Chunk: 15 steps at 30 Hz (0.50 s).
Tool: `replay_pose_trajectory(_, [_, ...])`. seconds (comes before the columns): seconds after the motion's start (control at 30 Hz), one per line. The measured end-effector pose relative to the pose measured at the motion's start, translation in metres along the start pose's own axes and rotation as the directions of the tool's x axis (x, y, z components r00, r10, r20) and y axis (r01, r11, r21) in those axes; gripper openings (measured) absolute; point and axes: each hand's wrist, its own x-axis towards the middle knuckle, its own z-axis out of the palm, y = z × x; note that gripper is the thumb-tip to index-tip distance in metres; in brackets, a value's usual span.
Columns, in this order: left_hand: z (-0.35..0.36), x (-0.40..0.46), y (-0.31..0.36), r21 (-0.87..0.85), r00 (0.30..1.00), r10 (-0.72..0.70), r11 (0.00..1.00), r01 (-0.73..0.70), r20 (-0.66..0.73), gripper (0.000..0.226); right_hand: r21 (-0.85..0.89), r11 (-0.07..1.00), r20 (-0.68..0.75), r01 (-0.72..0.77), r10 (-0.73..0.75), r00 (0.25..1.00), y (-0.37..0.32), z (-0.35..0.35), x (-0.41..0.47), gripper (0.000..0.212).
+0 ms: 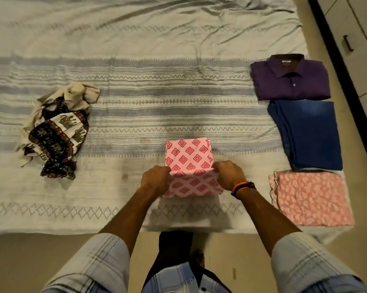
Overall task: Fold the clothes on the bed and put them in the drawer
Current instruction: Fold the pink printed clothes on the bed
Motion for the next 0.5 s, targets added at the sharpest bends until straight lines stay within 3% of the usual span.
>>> replay_pose_trajectory(0.3, [-0.053,0.095,-0.016,-0.089,0.999,-0.023,0.996,0.026,0.026,0.020,0.094,0.994,0.004,-0.057,0.057,0.998,-0.004,-0.046,0.092,0.021])
replay_pose_trajectory(0.5, [-0.047,0.159,-0.035,-0.161,0.988,-0.104,0.983,0.085,-0.113,0.059,0.065,0.991,-0.035,-0.120,0.122,0.992,-0.002,-0.053,0.153,0.048])
